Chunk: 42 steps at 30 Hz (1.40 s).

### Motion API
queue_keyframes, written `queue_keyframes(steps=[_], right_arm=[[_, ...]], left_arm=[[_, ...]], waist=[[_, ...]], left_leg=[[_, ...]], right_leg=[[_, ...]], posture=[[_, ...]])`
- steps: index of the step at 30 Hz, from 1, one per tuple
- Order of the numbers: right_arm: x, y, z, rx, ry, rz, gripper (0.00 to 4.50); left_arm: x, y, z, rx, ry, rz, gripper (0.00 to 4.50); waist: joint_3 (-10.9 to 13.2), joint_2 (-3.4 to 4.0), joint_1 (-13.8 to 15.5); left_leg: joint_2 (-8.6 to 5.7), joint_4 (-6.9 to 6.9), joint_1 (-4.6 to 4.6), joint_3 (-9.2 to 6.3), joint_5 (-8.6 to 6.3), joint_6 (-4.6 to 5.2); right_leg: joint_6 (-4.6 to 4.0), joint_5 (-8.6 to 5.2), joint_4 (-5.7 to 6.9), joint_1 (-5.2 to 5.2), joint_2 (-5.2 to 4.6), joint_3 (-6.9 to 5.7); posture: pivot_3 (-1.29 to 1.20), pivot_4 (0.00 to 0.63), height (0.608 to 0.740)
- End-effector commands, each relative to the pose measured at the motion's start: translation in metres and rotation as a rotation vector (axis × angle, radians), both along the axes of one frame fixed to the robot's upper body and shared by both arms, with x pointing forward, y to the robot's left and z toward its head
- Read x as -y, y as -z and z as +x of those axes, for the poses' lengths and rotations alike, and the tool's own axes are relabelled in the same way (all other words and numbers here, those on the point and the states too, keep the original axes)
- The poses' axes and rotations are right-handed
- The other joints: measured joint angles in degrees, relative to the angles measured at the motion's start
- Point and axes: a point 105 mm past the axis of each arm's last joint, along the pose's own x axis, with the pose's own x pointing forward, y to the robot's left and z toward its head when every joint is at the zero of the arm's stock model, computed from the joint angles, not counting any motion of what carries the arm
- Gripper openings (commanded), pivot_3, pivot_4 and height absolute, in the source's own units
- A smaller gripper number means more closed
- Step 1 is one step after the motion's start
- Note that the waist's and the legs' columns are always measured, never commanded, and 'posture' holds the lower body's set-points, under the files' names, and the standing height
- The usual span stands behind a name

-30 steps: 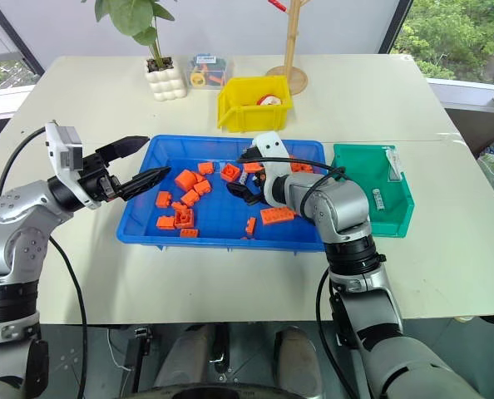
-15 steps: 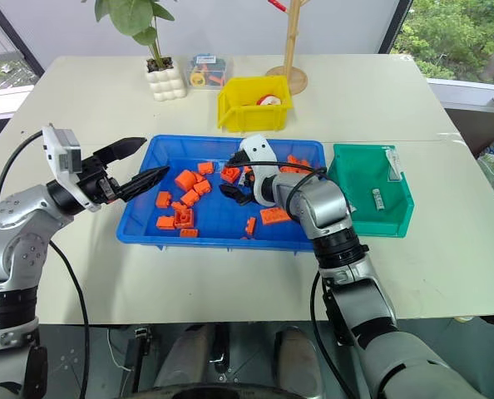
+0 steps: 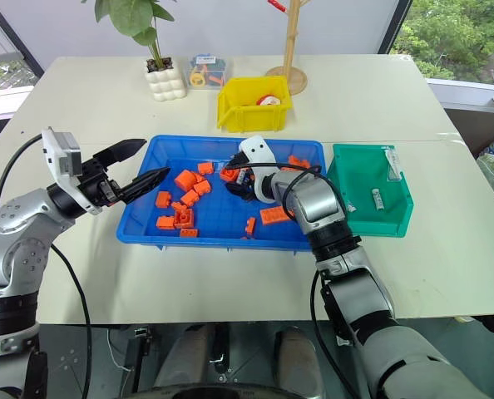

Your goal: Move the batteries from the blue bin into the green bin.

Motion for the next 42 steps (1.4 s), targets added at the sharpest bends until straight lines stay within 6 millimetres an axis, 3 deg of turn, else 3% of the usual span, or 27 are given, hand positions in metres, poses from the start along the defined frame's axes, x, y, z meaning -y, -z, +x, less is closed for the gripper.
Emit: queue_keyframes(steps=[1,3,4,13,21,29,35,39,42], right_arm=[[-0.006,-0.002,0.0,0.013,-0.027,-0.019,1.3],[-0.005,-0.002,0.001,0.018,-0.023,-0.026,0.17],[-0.004,-0.002,0.001,0.021,-0.021,-0.029,0.01],[-0.002,-0.013,0.005,0.057,-0.013,-0.025,0.01],[-0.001,-0.055,0.012,0.119,0.025,0.078,0.01],[0.011,-0.04,0.012,0.093,0.056,0.049,0.01],[0.037,-0.081,0.01,0.191,0.087,0.042,0.01],[0.063,-0.127,-0.008,0.278,0.111,0.04,0.01],[0.083,-0.143,-0.023,0.306,0.147,0.015,0.01]], left_arm=[[-0.003,-0.014,-0.005,0.062,-0.012,-0.002,4.5],[-0.003,-0.014,-0.004,0.064,-0.013,-0.004,4.5],[-0.003,-0.014,-0.004,0.064,-0.013,-0.004,4.5],[-0.002,-0.013,-0.005,0.054,0.002,-0.006,4.5],[-0.003,-0.002,-0.007,0.007,0.065,0.037,4.5],[-0.001,-0.002,-0.005,0.012,0.072,0.026,4.5],[0.004,0.006,-0.008,-0.015,0.112,0.051,4.5],[0.018,0.009,-0.003,-0.031,0.225,0.08,4.5],[0.029,0.008,0.001,-0.035,0.317,0.1,4.5]], waist=[[0.0,0.0,-0.02],[0.0,0.0,-0.02],[0.0,0.0,-0.01],[0.0,0.0,0.03],[0.01,0.01,-0.02],[0.01,0.01,0.08],[0.01,0.02,0.13],[0.02,0.03,0.41],[0.01,0.01,0.45]], left_leg=[[0.0,0.0,0.0,0.0,0.0,0.0],[0.0,0.0,0.0,0.0,0.0,0.0],[0.0,0.0,0.0,0.0,0.0,0.0],[0.0,0.0,0.0,0.0,0.0,0.0],[0.01,-0.01,-0.01,0.01,0.01,-0.01],[0.0,-0.02,-0.02,0.02,0.01,-0.01],[0.0,-0.03,-0.04,0.03,0.01,-0.01],[-0.01,-0.02,-0.04,0.03,0.0,-0.01],[-0.02,-0.01,-0.07,0.02,0.0,0.0]], right_leg=[[0.0,0.0,0.0,0.0,0.0,0.0],[0.0,0.0,0.0,0.0,0.0,0.0],[0.0,0.0,0.0,0.0,0.0,0.0],[0.0,0.0,0.0,0.01,0.0,0.0],[0.0,0.0,0.0,-0.05,0.0,0.0],[0.0,0.0,0.0,-0.04,-0.01,0.0],[0.0,0.0,0.0,-0.07,-0.01,0.0],[0.0,0.0,0.0,-0.07,-0.03,0.0],[0.0,0.0,-0.01,-0.06,-0.03,-0.01]], posture=[[0.0,0.15,0.739],[0.0,0.15,0.739],[0.0,0.15,0.739],[0.0,0.15,0.739],[0.0,0.15,0.739],[0.0,0.15,0.739],[0.0,0.15,0.739],[0.0,0.15,0.739],[0.0,0.15,0.739]])
